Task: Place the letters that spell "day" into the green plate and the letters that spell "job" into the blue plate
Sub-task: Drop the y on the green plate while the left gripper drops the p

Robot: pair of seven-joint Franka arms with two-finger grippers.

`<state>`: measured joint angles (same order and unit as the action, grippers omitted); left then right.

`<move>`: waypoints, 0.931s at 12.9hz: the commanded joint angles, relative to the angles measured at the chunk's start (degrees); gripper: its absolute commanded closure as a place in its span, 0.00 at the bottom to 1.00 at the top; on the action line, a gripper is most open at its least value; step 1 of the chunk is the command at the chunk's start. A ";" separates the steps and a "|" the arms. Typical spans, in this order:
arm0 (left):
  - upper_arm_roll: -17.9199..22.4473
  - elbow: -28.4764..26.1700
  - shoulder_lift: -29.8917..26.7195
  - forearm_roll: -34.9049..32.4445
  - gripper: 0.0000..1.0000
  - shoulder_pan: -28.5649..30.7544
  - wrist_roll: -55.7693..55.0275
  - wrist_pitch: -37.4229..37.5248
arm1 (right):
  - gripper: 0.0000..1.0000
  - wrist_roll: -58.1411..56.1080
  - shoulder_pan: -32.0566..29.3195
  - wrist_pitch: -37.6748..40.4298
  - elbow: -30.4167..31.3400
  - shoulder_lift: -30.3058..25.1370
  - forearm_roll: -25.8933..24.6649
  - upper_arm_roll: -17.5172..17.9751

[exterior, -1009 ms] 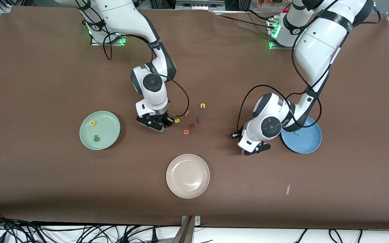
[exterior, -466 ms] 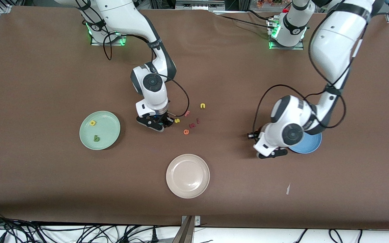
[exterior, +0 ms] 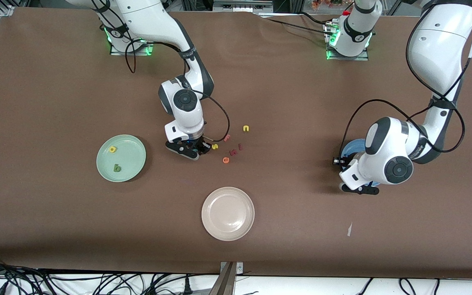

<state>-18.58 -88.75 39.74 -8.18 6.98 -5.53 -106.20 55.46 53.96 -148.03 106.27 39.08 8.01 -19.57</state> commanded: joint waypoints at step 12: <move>-0.58 -0.46 3.33 -5.09 0.00 5.33 10.71 7.15 | 1.00 -33.61 -14.73 15.21 6.22 -17.79 -0.80 -0.12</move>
<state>-19.02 -89.99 43.44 -12.05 12.58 4.65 -99.46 29.60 43.43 -133.94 108.35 25.76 7.98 -20.66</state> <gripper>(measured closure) 0.141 0.648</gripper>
